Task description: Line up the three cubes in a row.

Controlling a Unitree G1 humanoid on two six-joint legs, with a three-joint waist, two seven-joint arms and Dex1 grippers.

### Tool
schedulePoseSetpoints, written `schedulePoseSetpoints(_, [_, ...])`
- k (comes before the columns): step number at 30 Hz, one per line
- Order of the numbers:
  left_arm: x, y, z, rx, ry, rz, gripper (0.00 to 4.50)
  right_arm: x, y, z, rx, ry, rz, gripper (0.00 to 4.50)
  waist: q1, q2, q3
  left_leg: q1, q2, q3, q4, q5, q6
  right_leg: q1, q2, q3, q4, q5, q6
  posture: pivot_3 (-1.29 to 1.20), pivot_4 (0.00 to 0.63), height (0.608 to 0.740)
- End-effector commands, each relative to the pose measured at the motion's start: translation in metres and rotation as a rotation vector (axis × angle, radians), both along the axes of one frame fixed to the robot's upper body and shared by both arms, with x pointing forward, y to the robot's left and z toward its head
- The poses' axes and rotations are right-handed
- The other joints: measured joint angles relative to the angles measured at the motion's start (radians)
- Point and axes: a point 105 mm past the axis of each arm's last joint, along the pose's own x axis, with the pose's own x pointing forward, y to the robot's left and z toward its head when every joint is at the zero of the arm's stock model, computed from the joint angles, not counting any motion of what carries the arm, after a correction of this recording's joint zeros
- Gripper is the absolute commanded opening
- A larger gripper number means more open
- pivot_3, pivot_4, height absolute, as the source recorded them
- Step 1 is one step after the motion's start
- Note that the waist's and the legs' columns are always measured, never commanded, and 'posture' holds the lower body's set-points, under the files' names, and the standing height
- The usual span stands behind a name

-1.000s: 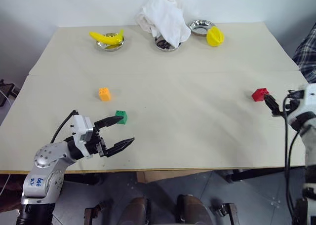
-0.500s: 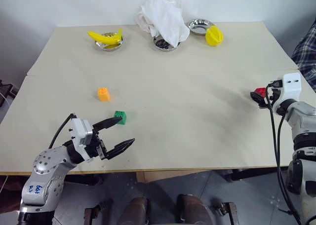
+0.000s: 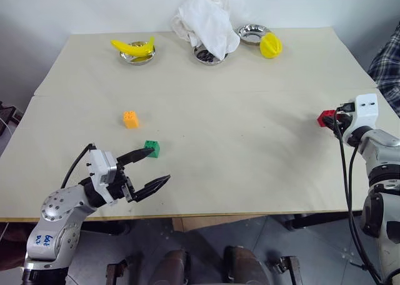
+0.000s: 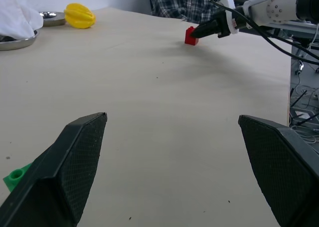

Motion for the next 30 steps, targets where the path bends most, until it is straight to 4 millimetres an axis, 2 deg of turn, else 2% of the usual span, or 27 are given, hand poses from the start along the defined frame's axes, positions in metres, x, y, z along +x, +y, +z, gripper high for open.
schedulePoseSetpoints(1, [-0.005,0.007,0.009,0.013,-0.046,0.009,4.5,0.0,0.016,0.026,0.001,-0.076,0.176,1.47,0.0,0.0,0.0,0.0,0.0,0.0,0.0,0.0,0.0,0.0,0.0,0.0,0.0,0.0,0.0,0.0,0.15,0.74])
schedulePoseSetpoints(3, [-0.005,0.014,0.007,0.02,-0.034,0.019,4.5,-0.005,0.034,0.036,-0.005,-0.097,0.35,1.47,-0.001,0.0,0.0,0.0,0.0,0.0,0.0,0.0,0.0,0.0,0.0,0.0,0.0,0.0,0.0,0.0,0.15,0.74])
schedulePoseSetpoints(6, [-0.007,0.029,0.0,0.045,-0.007,0.04,4.5,-0.028,0.076,0.046,-0.06,-0.109,0.763,1.47,-0.001,0.0,0.0,0.0,0.001,0.0,0.0,0.0,0.0,0.0,0.0,0.0,-0.001,0.0,0.0,0.0,0.15,0.74])
schedulePoseSetpoints(8, [-0.009,0.035,-0.003,0.056,0.008,0.038,4.5,-0.04,0.092,0.045,-0.111,-0.091,0.926,1.47,-0.002,0.0,0.0,0.0,0.001,0.0,-0.001,0.0,-0.001,0.0,0.001,0.0,-0.001,0.0,0.0,0.0,0.15,0.74])
schedulePoseSetpoints(11, [-0.015,0.038,-0.006,0.068,0.012,0.008,4.5,-0.06,0.118,0.031,-0.204,-0.001,1.181,1.47,0.001,0.0,0.0,0.0,0.001,-0.001,0.0,-0.001,-0.001,0.0,0.001,0.0,-0.001,0.0,0.0,0.0,0.15,0.74])
schedulePoseSetpoints(16, [-0.02,0.038,-0.013,0.088,0.043,-0.026,4.5,-0.066,0.152,0.018,-0.25,0.018,1.335,1.47,0.0,0.0,0.0,0.0,0.001,-0.002,0.001,-0.001,-0.001,0.0,-0.001,-0.001,-0.001,0.0,0.0,0.0,0.15,0.74])
schedulePoseSetpoints(19, [-0.022,0.038,-0.015,0.096,0.049,-0.034,4.5,-0.068,0.161,0.012,-0.245,0.021,1.373,1.47,0.0,0.0,0.0,0.0,0.001,-0.002,0.0,-0.001,-0.001,0.0,0.0,-0.001,0.0,0.0,0.0,0.0,0.15,0.74])
schedulePoseSetpoints(30, [-0.027,0.043,-0.015,0.107,0.059,-0.019,4.5,-0.077,0.155,-0.02,-0.319,0.162,1.44,1.47,0.0,0.0,0.0,0.0,0.001,-0.003,0.0,-0.001,-0.001,0.0,-0.001,-0.002,-0.002,0.0,0.0,0.0,0.15,0.74])
